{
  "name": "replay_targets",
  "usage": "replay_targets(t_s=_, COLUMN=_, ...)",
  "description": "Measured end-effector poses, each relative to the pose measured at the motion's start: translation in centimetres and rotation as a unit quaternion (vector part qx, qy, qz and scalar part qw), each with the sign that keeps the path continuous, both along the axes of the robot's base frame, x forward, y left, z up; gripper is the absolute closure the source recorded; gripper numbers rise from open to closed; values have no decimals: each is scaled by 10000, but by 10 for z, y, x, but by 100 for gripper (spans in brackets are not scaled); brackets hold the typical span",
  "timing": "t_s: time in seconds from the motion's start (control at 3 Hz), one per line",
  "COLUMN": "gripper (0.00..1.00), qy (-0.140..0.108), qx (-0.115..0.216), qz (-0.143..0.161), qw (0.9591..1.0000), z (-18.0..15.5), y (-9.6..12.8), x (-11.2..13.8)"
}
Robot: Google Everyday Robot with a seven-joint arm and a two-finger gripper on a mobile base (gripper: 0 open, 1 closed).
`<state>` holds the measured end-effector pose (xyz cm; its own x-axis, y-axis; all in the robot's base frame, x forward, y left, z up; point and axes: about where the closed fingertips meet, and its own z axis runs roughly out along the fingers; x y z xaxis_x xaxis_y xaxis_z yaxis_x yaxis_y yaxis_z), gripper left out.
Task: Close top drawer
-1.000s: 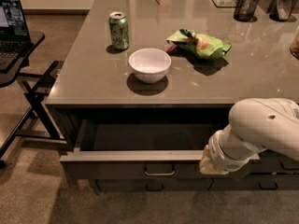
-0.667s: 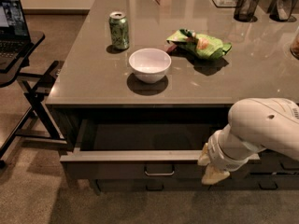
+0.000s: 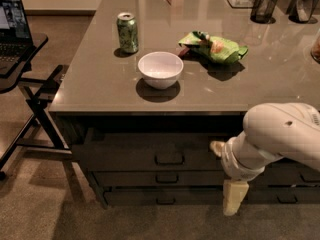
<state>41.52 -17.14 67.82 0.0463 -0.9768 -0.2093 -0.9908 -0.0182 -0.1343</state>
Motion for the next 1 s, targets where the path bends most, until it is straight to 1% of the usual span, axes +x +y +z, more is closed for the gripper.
replay_targets(t_s=0.33, gripper=0, qy=-167, qx=53, qz=-69, qw=9998, z=-1, y=23, x=62)
replay_targets(t_s=0.67, gripper=0, qy=-340, qx=204, qz=59, qw=9992, z=14, y=56, x=91)
replay_targets(t_s=1.0, gripper=0, qy=-339, qx=204, qz=60, qw=9992, z=14, y=56, x=91)
